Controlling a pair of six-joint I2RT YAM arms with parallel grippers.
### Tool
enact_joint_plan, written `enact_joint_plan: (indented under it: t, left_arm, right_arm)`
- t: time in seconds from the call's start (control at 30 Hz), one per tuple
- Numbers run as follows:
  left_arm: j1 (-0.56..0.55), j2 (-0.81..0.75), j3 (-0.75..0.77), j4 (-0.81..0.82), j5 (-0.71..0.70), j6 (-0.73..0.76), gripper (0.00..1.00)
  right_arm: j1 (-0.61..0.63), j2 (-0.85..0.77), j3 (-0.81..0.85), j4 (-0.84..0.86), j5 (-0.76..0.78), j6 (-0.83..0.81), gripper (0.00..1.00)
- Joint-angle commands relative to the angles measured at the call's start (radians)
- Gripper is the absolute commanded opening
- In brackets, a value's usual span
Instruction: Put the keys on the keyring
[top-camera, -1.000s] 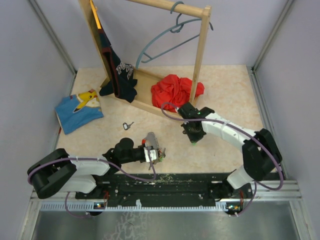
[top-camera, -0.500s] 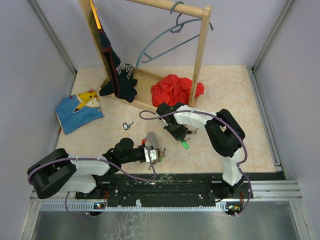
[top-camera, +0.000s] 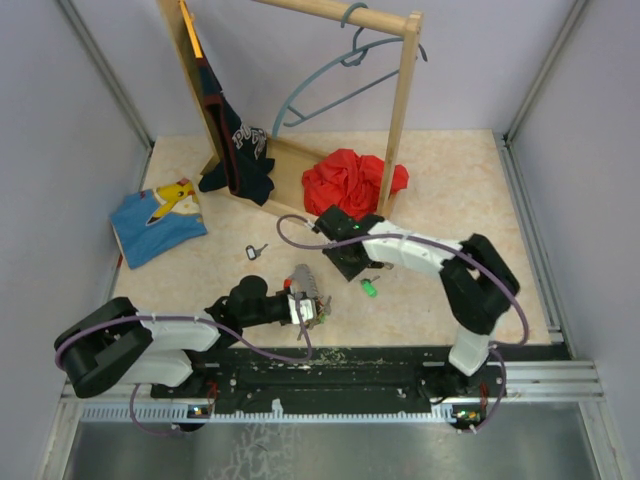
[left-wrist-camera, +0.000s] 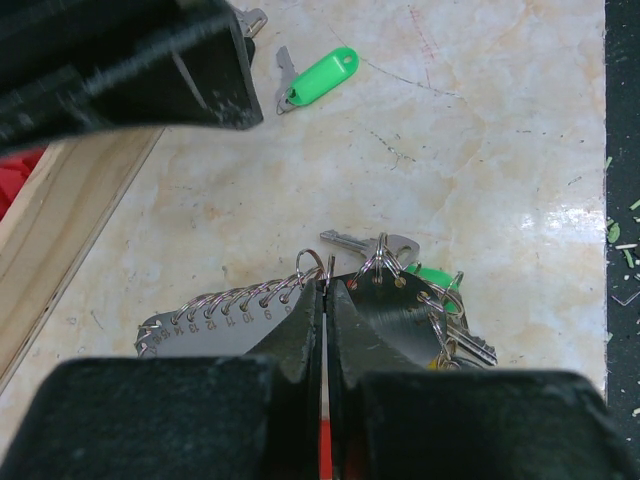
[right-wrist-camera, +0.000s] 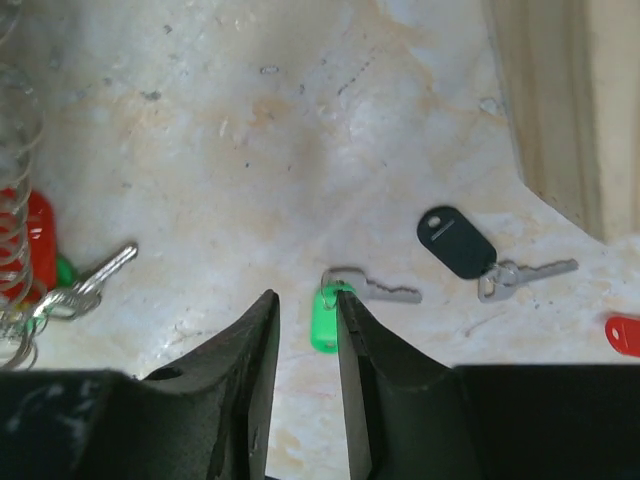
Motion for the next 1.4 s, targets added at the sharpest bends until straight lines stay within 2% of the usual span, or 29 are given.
enact_joint_plan:
  t: [0.0, 0.17, 0.47, 0.77, 1.37]
  left_arm:
    - [-0.008, -0.018, 0.019, 0.009, 0.005, -0.002, 0.0]
    - [-0.009, -0.018, 0.019, 0.008, 0.004, -0.001, 0.0]
    - [-0.008, -0.017, 0.019, 0.01, 0.002, -0.004, 0.0]
    - [-0.008, -0.014, 0.019, 0.01, 0.002, -0.005, 0.0]
    - [-0.009, -0.013, 0.019, 0.01, 0.003, -0.005, 0.0]
  right_arm:
    - [0.004, -0.257, -0.155, 0.234, -0.005, 0.024, 0.32]
    - [0.004, -0.403, -0.356, 0.409, 0.015, 0.023, 0.32]
    - [0.004, -0.481, -0.581, 0.647, 0.021, -0.008, 0.28]
    - [0.004, -0.422, -0.549, 0.635, 0.075, -0.014, 0.28]
    - [0.004, -0.342, -0.5, 0.588, 0.07, -0.022, 0.19]
